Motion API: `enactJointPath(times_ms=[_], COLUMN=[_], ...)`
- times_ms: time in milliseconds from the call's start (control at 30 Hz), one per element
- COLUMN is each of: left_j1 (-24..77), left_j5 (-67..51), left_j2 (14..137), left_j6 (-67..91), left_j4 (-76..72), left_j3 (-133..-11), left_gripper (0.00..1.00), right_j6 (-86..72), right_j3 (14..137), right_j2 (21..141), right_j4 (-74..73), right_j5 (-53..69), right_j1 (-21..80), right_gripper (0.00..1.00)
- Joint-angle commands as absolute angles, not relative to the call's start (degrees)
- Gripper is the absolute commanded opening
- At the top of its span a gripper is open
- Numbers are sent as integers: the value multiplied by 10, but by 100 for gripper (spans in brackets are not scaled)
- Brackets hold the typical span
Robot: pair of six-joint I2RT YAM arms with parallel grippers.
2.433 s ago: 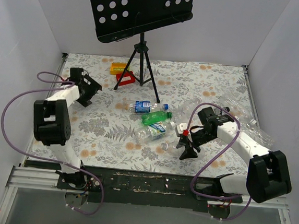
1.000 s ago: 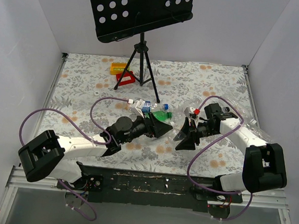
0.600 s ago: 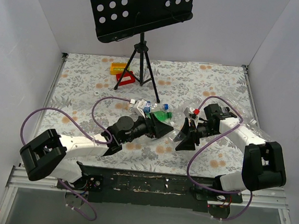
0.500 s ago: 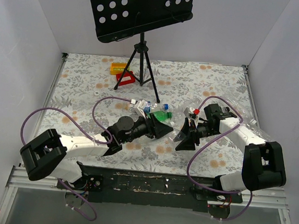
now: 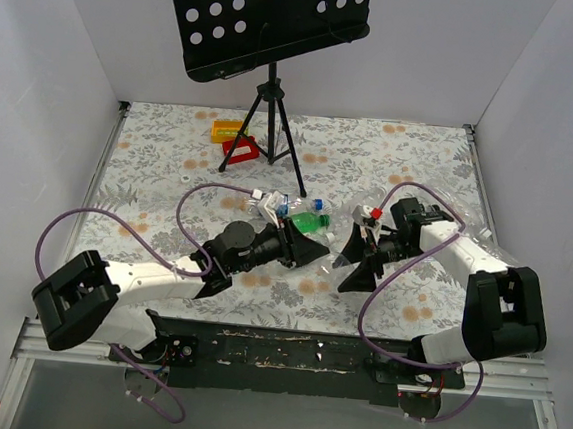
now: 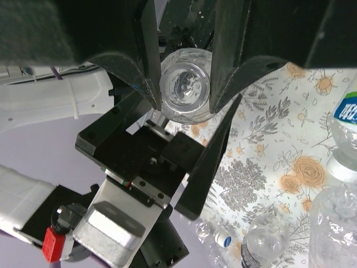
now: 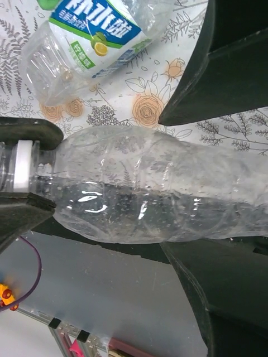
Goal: Unscrew the bottle caps
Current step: Place the plastic bottle at the center of the board.
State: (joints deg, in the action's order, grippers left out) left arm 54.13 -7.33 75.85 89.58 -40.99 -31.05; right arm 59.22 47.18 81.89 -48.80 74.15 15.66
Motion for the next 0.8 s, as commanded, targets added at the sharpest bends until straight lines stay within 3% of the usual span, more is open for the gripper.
enactJointPath(times_ms=[0, 367, 567, 767], left_j1=[520, 381, 349, 291], left_j5=[-81, -84, 59, 163], left_j2=[672, 463, 476, 545], left_j6=[882, 796, 683, 592], left_j4=[-311, 114, 300, 323], left_j3=[-323, -421, -577, -646], left_gripper=[0, 0, 0, 0], right_j6=[671, 728, 729, 729], right_j3=[512, 518, 512, 512], right_j2=[820, 785, 773, 775], right_j4=[-564, -602, -598, -597], right_j5=[758, 760, 763, 763], right_j1=[146, 111, 97, 96], right_gripper=[87, 90, 91, 92])
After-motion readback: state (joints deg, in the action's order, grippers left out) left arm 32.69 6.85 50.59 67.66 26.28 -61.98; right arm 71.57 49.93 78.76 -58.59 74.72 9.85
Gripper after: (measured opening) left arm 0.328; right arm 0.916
